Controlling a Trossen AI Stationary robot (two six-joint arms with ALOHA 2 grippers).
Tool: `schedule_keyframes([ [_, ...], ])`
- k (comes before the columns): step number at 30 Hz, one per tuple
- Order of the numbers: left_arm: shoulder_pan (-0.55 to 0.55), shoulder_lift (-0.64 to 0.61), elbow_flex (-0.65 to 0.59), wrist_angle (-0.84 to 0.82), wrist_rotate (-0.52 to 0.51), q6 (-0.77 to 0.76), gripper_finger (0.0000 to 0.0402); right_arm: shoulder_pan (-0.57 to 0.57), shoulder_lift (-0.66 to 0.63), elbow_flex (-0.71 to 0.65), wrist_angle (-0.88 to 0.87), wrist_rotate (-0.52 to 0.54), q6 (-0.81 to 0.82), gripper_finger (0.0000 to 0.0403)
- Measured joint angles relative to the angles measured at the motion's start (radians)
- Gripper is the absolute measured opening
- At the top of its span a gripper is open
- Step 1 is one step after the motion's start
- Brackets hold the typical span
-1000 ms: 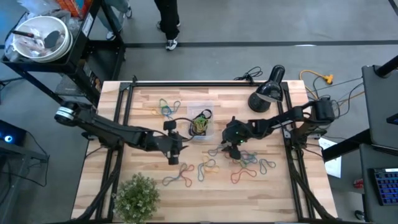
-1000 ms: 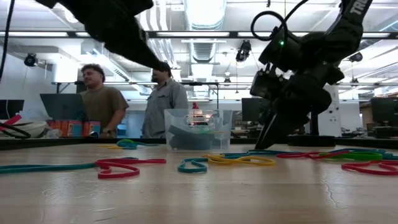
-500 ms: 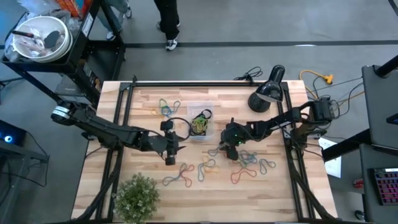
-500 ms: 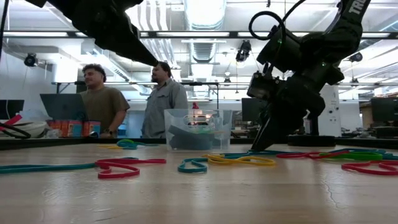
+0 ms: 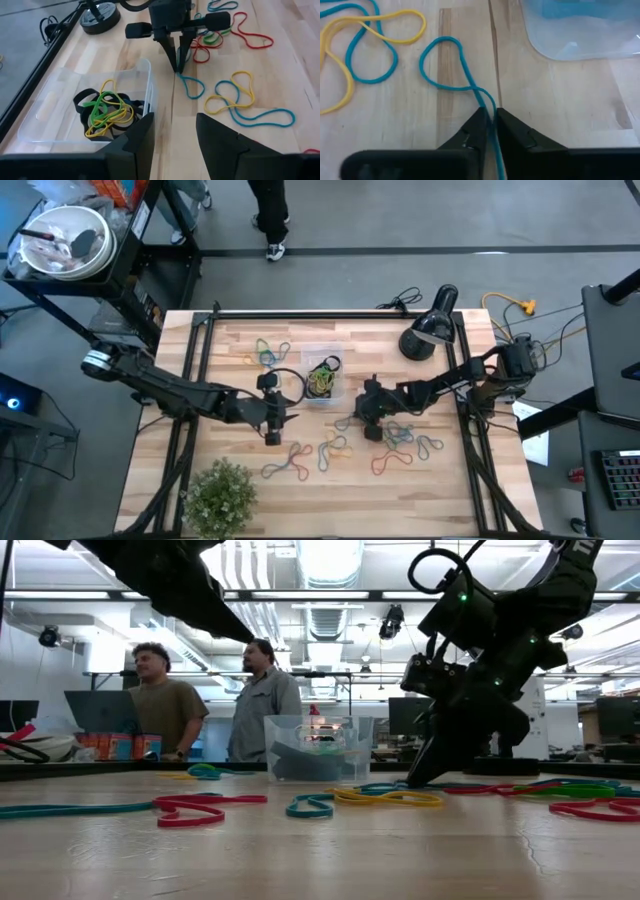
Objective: Pick and place rubber bands into bin
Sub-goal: Put the blue rubber band into the transparent bin
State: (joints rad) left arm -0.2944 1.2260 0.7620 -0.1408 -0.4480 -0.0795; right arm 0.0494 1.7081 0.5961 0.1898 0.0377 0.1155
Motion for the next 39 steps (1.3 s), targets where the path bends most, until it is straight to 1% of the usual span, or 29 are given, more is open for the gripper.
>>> schedule_keyframes([
  [3, -0.003, -0.008, -0.001, -0.001, 0.000, 0.000, 0.0130, 0.007, 0.000, 0.002, -0.002, 0.000, -0.008, 0.0012],
  [9, -0.003, -0.036, -0.030, -0.003, -0.005, -0.019, 0.0130, 0.012, -0.041, 0.012, -0.030, -0.006, -0.037, 0.0009],
  [20, -0.003, -0.066, -0.055, -0.018, -0.017, -0.021, 0.0130, 0.013, -0.241, 0.015, -0.037, -0.006, -0.142, 0.0008],
  [27, -0.002, -0.068, -0.055, -0.055, -0.034, -0.046, 0.0130, 0.012, -0.376, 0.017, -0.024, 0.082, -0.248, 0.0008],
  [32, -0.002, -0.068, -0.056, -0.070, -0.057, -0.047, 0.0130, 0.011, -0.447, 0.033, 0.007, 0.179, -0.347, 0.0008],
  [36, -0.002, -0.068, -0.056, -0.070, -0.059, -0.048, 0.0130, 0.009, -0.456, 0.063, 0.042, 0.242, -0.427, 0.0008],
  [39, -0.003, -0.068, -0.056, -0.070, -0.059, -0.049, 0.0130, 0.002, -0.438, 0.101, 0.048, 0.290, -0.465, 0.0008],
])
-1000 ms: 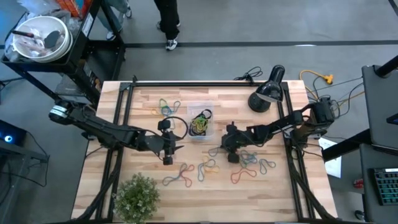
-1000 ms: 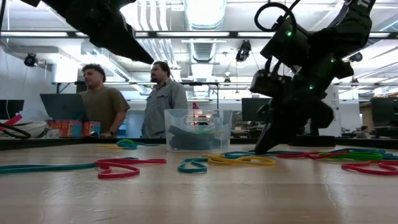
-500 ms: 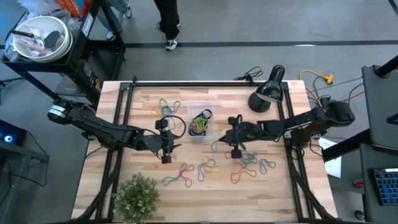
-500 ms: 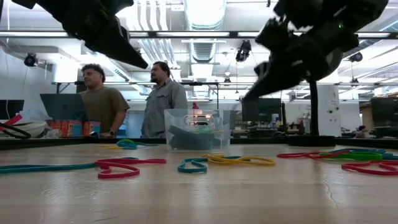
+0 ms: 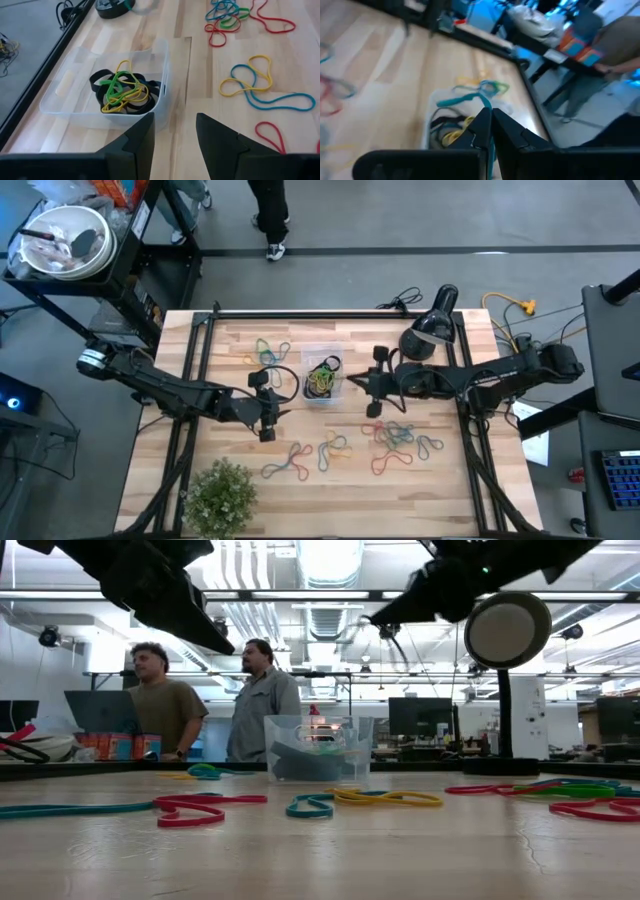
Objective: Pick and place rubber bands into bin
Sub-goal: Put the blue rubber band into the transparent bin
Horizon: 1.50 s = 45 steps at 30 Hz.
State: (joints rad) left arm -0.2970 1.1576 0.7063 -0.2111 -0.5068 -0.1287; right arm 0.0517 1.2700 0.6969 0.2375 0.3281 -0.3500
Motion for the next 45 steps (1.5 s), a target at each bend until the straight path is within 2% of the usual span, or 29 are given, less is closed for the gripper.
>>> schedule_keyframes([
  [7, 0.000, -0.001, 0.000, -0.010, 0.000, -0.022, 0.0130, -0.066, 0.106, 0.089, 0.017, 0.016, 0.006, 0.0008],
  [17, 0.000, -0.001, 0.000, -0.018, 0.000, -0.022, 0.0130, -0.176, 0.406, 0.285, -0.005, 0.015, 0.097, 0.0008],
  [25, -0.003, -0.001, 0.000, -0.057, 0.000, -0.024, 0.0130, -0.218, 0.573, 0.470, -0.234, 0.015, 0.163, 0.0008],
  [29, -0.004, -0.001, 0.000, -0.061, 0.000, -0.024, 0.0130, -0.218, 0.596, 0.510, -0.289, 0.013, 0.162, 0.0008],
  [39, -0.005, -0.001, -0.002, -0.061, 0.000, -0.044, 0.0130, -0.232, 0.582, 0.504, -0.341, 0.008, 0.224, 0.0009],
  [45, -0.005, -0.001, -0.002, -0.061, 0.000, -0.050, 0.0130, -0.237, 0.582, 0.498, -0.421, 0.004, 0.239, 0.0046],
])
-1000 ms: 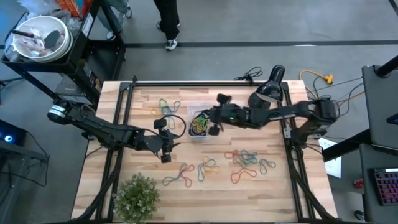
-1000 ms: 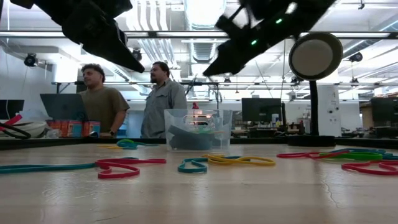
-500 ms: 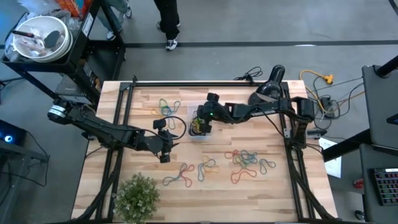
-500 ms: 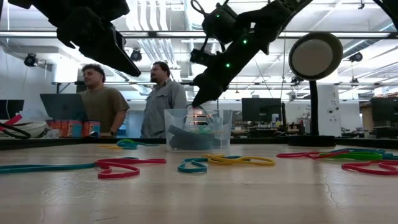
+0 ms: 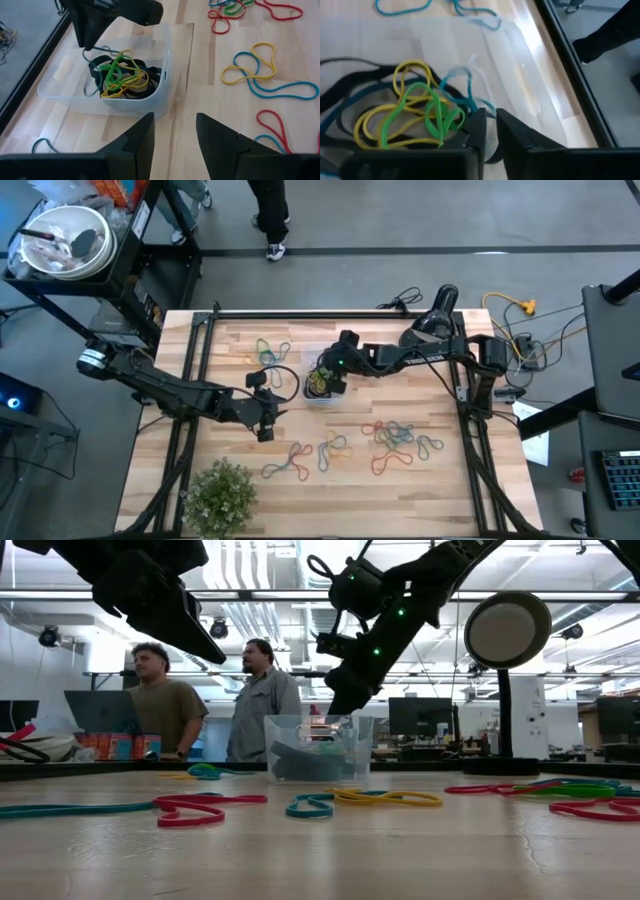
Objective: Pick and place rubber bands into bin
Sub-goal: Put the blue rubber band into the transparent bin
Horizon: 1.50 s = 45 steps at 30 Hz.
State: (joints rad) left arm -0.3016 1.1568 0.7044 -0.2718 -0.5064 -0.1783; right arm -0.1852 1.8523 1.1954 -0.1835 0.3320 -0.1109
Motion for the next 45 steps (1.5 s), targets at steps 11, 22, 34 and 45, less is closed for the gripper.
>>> schedule_keyframes([
  [11, -0.001, 0.005, -0.006, 0.002, 0.019, -0.045, 0.0130, 0.016, -0.042, 0.004, -0.001, -0.022, -0.025, 0.0157],
  [22, 0.000, 0.076, -0.018, 0.026, 0.144, -0.107, 0.0130, 0.103, -0.283, -0.122, -0.064, -0.226, -0.130, 0.0159],
  [34, 0.008, 0.148, -0.019, 0.005, -0.013, -0.045, 0.0130, 0.128, -0.609, -0.462, 0.031, -0.363, -0.075, 0.0139],
  [45, 0.234, 0.049, -0.017, -0.192, -0.192, -0.132, 0.0130, 0.128, -0.754, -0.688, 0.303, -0.358, -0.053, 0.0126],
])
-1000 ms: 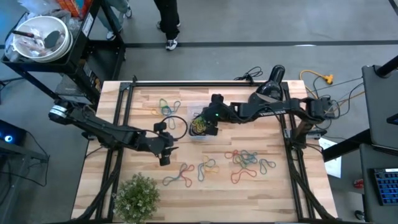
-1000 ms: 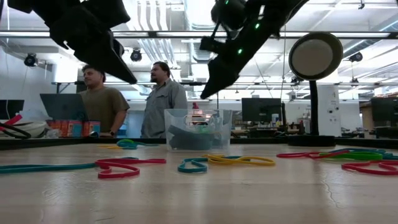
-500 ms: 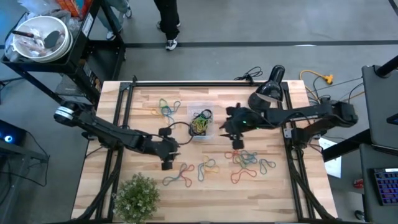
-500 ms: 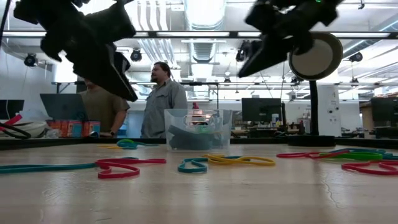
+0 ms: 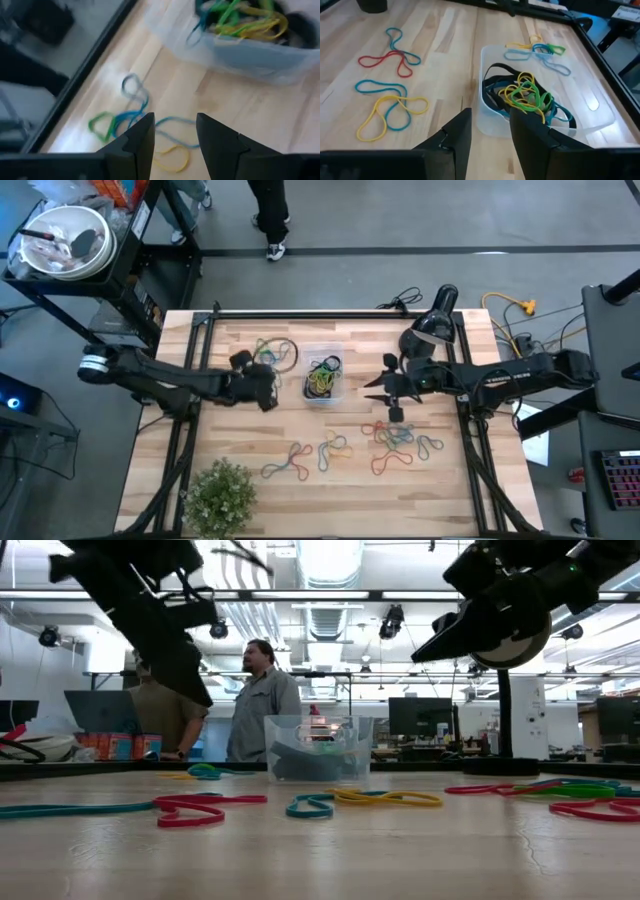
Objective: Pick and place rubber bands into bin
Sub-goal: Put the blue rubber band into the transparent bin
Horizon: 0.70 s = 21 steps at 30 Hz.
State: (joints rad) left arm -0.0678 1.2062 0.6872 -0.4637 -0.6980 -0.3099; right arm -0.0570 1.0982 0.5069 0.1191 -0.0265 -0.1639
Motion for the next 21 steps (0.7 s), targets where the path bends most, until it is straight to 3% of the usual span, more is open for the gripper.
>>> schedule_keyframes([
  [10, 0.363, 0.006, 0.075, -0.010, 0.567, 0.136, 0.0130, 0.000, -0.056, -0.013, -0.004, 0.001, -0.054, 0.0124],
  [16, 0.448, 0.080, 0.261, -0.185, 0.609, 0.212, 0.0130, 0.000, -0.049, -0.024, -0.003, 0.002, -0.080, 0.0123],
  [21, 0.498, 0.190, 0.439, -0.340, 0.603, 0.141, 0.0130, -0.003, -0.050, -0.026, -0.003, 0.002, -0.083, 0.0115],
])
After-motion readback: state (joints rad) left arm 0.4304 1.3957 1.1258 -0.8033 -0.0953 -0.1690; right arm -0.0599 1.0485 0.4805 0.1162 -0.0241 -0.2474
